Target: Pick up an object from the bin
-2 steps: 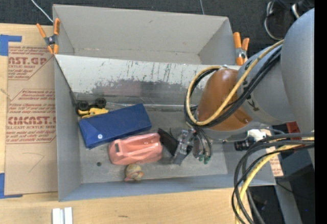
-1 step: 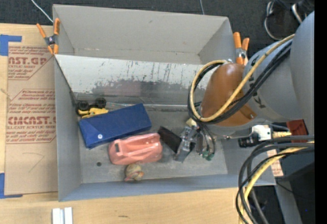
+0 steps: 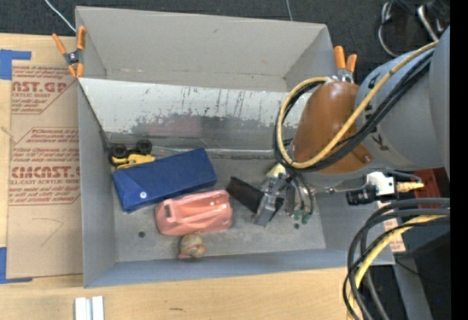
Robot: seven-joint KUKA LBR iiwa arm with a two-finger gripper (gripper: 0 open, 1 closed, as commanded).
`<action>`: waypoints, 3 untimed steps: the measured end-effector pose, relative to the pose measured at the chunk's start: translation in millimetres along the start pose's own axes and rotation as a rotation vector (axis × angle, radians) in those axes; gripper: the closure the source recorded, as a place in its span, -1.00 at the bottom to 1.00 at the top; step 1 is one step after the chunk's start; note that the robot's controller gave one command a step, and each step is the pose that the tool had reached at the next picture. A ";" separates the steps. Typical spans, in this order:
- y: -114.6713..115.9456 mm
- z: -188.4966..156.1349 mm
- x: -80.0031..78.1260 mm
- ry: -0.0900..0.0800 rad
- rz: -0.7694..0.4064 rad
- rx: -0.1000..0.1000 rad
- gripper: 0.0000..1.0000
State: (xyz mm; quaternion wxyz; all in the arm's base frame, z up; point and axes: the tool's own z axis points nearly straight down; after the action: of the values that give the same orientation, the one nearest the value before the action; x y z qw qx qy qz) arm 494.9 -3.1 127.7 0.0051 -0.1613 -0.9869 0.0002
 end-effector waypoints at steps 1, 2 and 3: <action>0.3 -17.2 -0.4 -0.003 0.000 -0.001 1.00; 0.3 -28.3 -0.2 -0.002 -0.001 -0.001 1.00; 0.2 -39.3 0.1 -0.001 0.000 -0.001 1.00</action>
Offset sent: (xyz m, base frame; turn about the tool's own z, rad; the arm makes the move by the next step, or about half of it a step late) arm 0.0002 0.0001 0.0112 0.0000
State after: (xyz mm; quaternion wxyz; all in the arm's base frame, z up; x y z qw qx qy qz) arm 495.3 -3.0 167.0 0.0043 -0.1611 -0.9869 -0.0002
